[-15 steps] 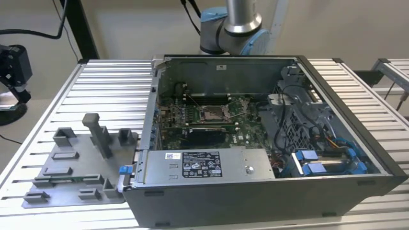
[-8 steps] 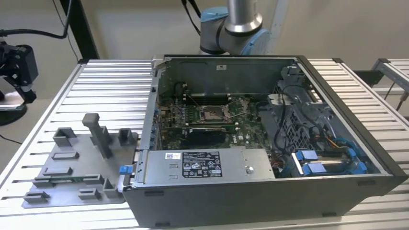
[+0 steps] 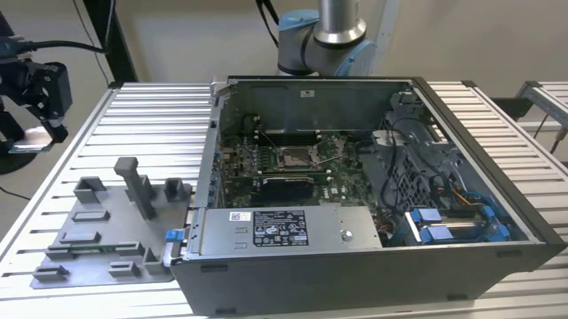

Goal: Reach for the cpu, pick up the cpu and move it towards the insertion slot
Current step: 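Pick up the cpu and move it towards the insertion slot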

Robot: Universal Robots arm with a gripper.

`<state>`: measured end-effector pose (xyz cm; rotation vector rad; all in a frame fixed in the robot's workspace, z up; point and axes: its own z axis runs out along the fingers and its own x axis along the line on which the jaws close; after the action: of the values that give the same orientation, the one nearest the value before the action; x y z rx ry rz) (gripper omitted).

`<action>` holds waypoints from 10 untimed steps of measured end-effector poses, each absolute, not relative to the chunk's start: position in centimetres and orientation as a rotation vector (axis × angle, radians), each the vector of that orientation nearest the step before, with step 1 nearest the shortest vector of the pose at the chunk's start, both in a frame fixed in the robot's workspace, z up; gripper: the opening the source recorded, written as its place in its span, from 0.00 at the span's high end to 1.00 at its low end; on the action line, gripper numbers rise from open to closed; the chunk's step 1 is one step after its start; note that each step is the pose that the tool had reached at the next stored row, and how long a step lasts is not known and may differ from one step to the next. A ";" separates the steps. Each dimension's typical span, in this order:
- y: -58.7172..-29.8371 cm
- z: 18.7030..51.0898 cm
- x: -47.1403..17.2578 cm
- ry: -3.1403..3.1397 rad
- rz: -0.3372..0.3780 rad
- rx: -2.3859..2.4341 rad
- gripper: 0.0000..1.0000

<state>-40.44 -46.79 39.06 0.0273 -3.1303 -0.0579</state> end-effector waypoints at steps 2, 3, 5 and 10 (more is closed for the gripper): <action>-46.8 39.1 -39.8 -3.130 -0.058 0.027 1.00; -46.8 39.1 -39.5 -3.130 -0.058 0.027 1.00; -46.8 39.1 -38.9 -3.129 -0.058 0.027 1.00; -46.8 39.1 -37.4 -3.128 -0.058 0.027 1.00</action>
<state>-37.36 -46.79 39.05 0.0272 -3.1282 -0.0579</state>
